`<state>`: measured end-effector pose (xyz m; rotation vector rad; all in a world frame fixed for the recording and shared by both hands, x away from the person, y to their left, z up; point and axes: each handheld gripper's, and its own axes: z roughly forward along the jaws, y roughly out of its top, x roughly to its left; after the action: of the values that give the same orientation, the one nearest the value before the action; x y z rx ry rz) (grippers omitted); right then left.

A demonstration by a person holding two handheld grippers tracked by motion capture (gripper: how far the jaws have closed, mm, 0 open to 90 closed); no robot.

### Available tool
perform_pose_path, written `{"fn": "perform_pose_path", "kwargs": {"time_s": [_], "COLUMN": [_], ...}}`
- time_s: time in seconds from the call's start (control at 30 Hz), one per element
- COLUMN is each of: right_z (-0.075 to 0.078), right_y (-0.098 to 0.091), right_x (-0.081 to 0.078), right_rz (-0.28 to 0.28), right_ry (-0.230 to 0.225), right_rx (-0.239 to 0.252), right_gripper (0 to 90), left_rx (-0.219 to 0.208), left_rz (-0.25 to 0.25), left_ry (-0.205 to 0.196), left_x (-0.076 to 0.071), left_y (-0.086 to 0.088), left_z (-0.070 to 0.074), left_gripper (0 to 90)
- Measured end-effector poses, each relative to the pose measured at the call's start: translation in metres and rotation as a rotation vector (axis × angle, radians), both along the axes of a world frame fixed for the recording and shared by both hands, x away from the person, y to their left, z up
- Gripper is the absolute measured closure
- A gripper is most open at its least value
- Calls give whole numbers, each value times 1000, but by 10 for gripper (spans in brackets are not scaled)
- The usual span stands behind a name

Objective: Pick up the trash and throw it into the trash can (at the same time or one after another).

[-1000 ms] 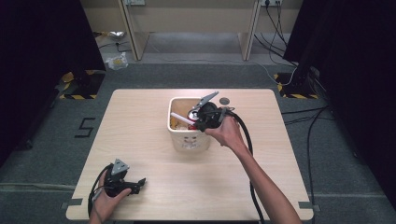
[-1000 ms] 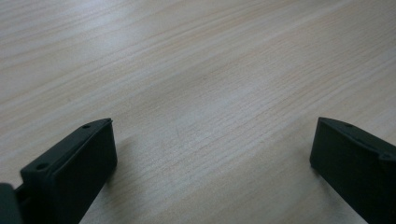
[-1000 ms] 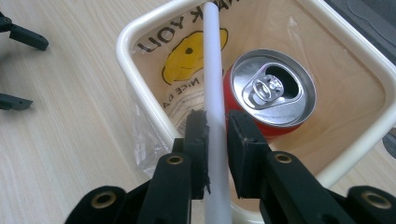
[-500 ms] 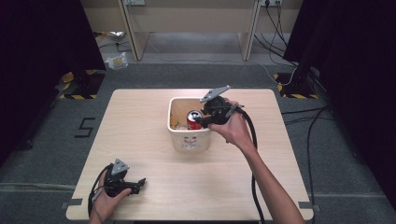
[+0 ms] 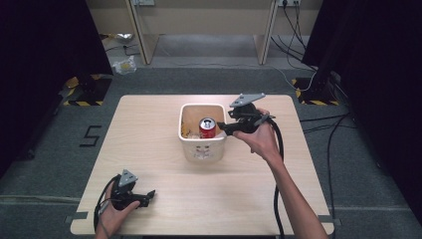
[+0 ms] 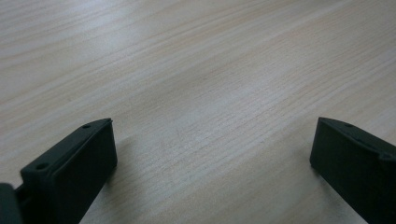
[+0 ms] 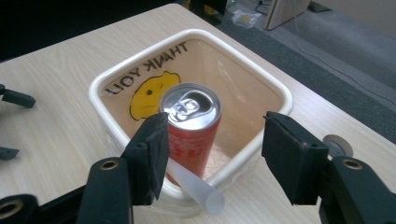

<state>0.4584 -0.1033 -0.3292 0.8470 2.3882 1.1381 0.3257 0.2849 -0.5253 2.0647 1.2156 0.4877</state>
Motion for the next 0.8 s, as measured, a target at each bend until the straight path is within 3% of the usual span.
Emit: {"fn": "perform_pose_path", "kwargs": {"time_s": [0.8], "right_z": [-19], "right_y": [-56], "right_x": [-11], "right_rz": [-107], "right_ry": [-60], "right_rx": [92], "right_gripper": [323], "left_rx": [2], "left_rz": [0], "left_ry": [-1], "left_x": [0], "left_y": [0], "left_z": [0], "left_gripper": [0]}}
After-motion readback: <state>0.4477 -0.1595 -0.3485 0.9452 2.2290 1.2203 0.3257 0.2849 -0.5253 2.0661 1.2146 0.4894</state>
